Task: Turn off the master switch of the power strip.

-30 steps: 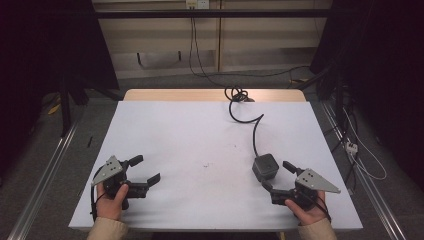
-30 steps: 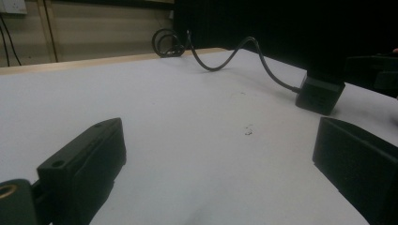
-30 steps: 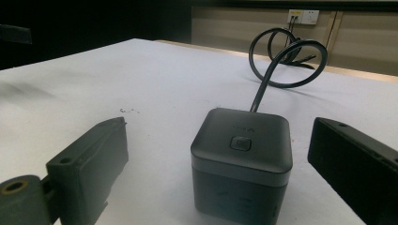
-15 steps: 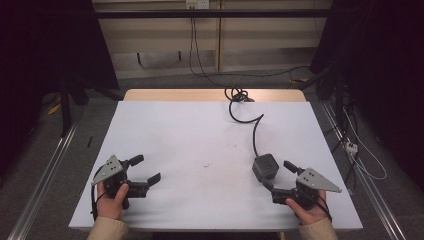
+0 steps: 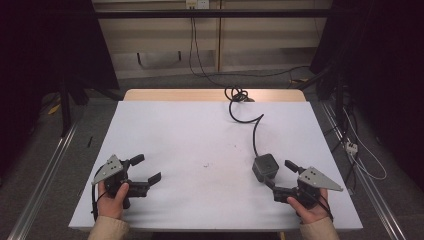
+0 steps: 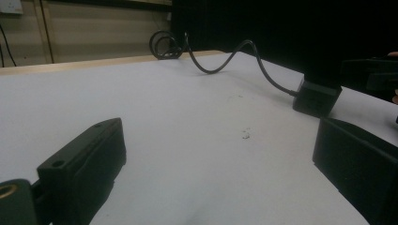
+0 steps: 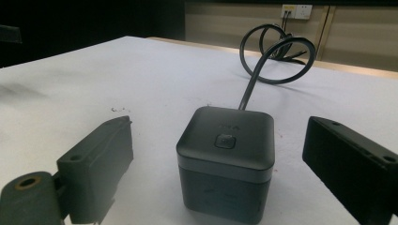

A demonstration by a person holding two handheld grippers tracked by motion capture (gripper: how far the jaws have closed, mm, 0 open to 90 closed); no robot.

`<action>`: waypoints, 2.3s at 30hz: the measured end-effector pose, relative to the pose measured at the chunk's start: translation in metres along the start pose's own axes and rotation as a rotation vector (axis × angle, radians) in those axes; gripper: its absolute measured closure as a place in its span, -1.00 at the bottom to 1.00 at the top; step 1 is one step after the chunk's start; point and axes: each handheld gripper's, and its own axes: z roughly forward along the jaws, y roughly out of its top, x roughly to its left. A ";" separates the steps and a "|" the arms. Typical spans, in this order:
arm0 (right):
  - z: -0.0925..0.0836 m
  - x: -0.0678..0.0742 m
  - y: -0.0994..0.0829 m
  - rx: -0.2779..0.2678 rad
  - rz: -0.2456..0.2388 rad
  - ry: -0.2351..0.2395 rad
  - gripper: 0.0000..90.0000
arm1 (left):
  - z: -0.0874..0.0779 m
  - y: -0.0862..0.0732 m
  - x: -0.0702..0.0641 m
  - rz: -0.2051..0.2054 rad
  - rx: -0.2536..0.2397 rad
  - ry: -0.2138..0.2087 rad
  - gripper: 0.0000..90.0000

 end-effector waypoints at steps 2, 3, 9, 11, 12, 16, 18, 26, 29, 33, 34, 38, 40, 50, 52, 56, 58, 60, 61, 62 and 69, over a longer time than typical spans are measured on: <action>0.000 0.000 0.001 0.017 0.002 0.007 -0.74 | 0.000 0.000 0.000 0.002 0.001 0.002 -0.94; 0.000 0.000 0.002 0.019 0.005 0.010 -0.70 | 0.000 0.000 0.000 0.002 0.001 0.002 -0.94; 0.001 0.000 0.005 0.034 -0.007 0.005 -0.61 | 0.001 0.000 0.000 0.005 0.003 -0.001 -0.94; 0.001 -0.001 0.006 0.037 -0.008 0.001 -0.58 | 0.001 0.000 -0.001 0.003 0.002 0.000 -0.94; 0.001 -0.001 0.005 0.036 -0.004 -0.001 -0.58 | 0.001 0.000 -0.001 0.007 0.001 0.000 -0.94; 0.002 -0.004 0.005 0.037 0.009 -0.010 -0.56 | 0.001 0.000 0.000 0.008 -0.001 0.001 -0.94; 0.002 -0.005 0.005 0.037 0.014 -0.009 -0.53 | 0.000 0.000 0.000 0.009 0.000 0.002 -0.94; 0.003 -0.006 0.008 0.040 0.015 -0.017 -0.40 | 0.000 0.000 -0.001 0.010 -0.004 0.003 -0.94; 0.004 -0.007 0.008 0.041 0.018 -0.018 -0.32 | 0.000 0.000 -0.001 0.009 -0.003 0.003 -0.94; 0.005 -0.008 0.008 0.048 0.016 -0.018 -0.24 | 0.000 0.000 -0.001 0.007 0.000 0.002 -0.94; 0.005 -0.009 0.008 0.048 0.015 -0.016 -0.22 | 0.000 0.000 -0.001 0.006 -0.001 0.002 -0.94; 0.005 -0.008 0.009 0.046 0.024 -0.022 -0.17 | 0.000 0.000 -0.001 0.006 -0.001 0.001 -0.94; 0.005 -0.009 0.009 0.050 0.028 -0.024 -0.13 | 0.000 0.000 -0.001 0.006 -0.001 0.001 -0.94; 0.006 -0.011 0.012 0.051 0.040 -0.007 0.08 | 0.000 0.000 -0.001 0.009 0.000 0.003 -0.94; 0.007 -0.011 0.013 0.053 0.036 0.001 0.15 | 0.000 0.001 -0.001 0.013 -0.001 0.003 -0.94; 0.007 -0.012 0.014 0.056 0.036 -0.001 0.22 | 0.000 0.001 -0.001 0.013 -0.002 0.000 -0.94; 0.007 -0.012 0.015 0.053 0.043 0.000 0.26 | 0.000 0.001 -0.001 0.012 -0.002 0.000 -0.94; 0.007 -0.013 0.016 0.057 0.044 -0.002 0.29 | 0.000 0.001 -0.001 0.013 -0.002 0.000 -0.94; 0.007 -0.013 0.016 0.057 0.044 -0.002 0.29 | 0.000 0.001 -0.001 0.012 -0.002 0.000 -0.94; 0.007 -0.014 0.016 0.062 0.051 0.001 0.32 | 0.000 0.001 -0.001 0.013 -0.002 0.001 -0.94; 0.008 -0.015 0.018 0.071 0.057 -0.003 0.41 | 0.000 0.001 -0.001 0.014 -0.003 0.001 -0.94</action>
